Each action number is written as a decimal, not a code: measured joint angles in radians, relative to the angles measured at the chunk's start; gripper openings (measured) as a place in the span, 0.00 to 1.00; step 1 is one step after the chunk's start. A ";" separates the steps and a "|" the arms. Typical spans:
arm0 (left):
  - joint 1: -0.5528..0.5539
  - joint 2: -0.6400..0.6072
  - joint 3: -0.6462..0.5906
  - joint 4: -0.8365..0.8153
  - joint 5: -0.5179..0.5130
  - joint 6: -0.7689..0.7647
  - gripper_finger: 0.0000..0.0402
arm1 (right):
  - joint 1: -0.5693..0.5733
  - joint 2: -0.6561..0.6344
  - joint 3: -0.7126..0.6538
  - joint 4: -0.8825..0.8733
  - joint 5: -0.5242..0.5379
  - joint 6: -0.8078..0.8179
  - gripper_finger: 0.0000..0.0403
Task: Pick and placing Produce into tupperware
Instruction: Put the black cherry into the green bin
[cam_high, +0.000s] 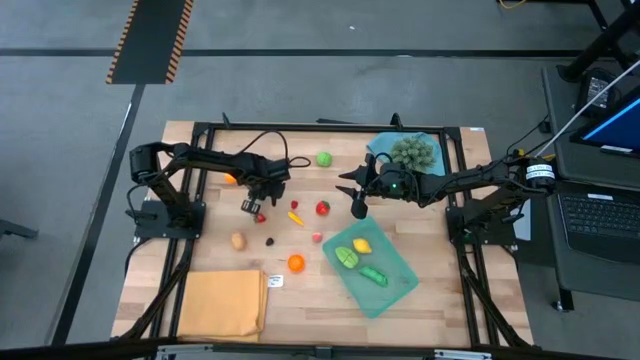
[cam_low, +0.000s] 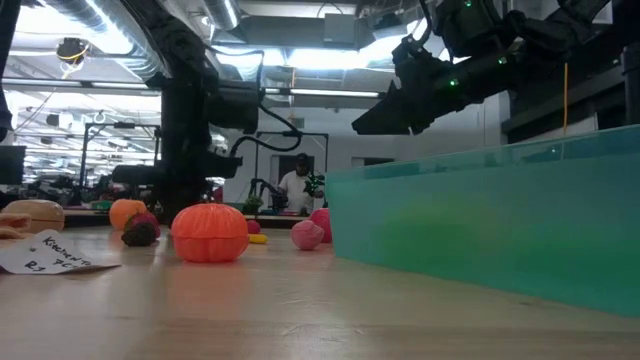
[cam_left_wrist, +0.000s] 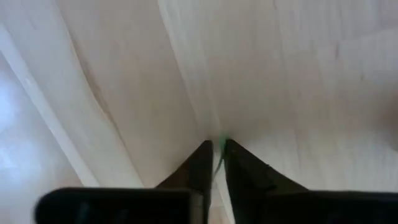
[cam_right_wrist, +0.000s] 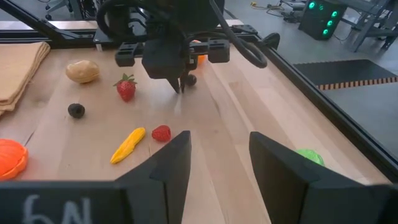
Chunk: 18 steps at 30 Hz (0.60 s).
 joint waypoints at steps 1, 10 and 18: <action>0.000 0.000 0.000 -0.001 0.001 -0.004 0.03 | 0.000 0.000 0.000 0.000 0.000 0.000 0.41; -0.003 -0.003 0.003 -0.003 -0.005 -0.075 0.00 | 0.000 0.000 0.000 0.000 0.000 0.000 0.41; -0.009 -0.094 0.056 0.038 -0.005 -0.152 0.00 | -0.001 -0.011 -0.001 0.035 0.002 0.000 0.41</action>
